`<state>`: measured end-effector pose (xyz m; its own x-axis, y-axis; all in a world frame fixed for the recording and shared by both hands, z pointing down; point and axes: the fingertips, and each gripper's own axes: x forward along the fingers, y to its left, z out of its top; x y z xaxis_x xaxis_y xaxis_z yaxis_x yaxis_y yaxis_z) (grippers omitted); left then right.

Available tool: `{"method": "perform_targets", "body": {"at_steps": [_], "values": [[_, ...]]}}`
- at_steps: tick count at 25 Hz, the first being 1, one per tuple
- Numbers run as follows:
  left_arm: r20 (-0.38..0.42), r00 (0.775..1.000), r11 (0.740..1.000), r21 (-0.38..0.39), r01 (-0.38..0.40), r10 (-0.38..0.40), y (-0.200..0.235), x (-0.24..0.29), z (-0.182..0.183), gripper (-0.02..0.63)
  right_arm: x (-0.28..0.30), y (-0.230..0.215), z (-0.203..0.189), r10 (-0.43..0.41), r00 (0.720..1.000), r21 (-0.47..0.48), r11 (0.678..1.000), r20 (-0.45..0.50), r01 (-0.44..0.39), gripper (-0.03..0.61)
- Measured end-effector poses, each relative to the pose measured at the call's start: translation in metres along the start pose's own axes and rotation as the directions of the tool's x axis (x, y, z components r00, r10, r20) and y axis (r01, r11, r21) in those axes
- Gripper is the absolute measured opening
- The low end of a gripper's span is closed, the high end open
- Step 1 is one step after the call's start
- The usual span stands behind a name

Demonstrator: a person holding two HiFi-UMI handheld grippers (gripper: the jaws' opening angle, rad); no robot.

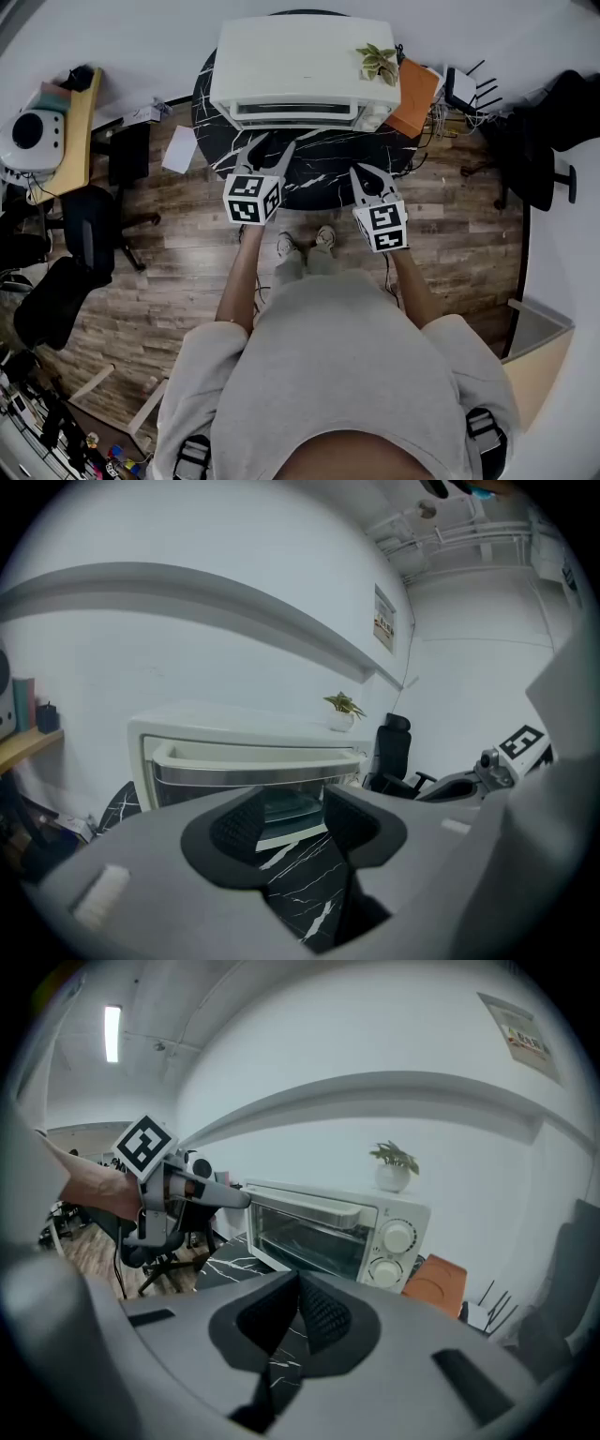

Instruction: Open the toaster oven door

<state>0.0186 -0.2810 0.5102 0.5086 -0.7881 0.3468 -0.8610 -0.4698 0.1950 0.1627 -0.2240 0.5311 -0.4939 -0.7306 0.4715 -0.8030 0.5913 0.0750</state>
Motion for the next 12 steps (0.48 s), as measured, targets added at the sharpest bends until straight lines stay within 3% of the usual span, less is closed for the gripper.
{"method": "perform_targets", "body": {"at_steps": [4, 12], "values": [[0.044, 0.999, 0.992, -0.122, 0.017, -0.011, 0.005, 0.0, 0.002, 0.196, 0.005, 0.006, -0.004, 0.0, 1.0, 0.009, 1.0, -0.01, 0.0, 0.014], [0.111, 0.993, 0.941, -0.332, 0.064, -0.028, 0.009, 0.002, 0.002, 0.196, 0.005, 0.01, -0.008, -0.003, 1.0, 0.015, 1.0, -0.023, 0.003, 0.012]]}}
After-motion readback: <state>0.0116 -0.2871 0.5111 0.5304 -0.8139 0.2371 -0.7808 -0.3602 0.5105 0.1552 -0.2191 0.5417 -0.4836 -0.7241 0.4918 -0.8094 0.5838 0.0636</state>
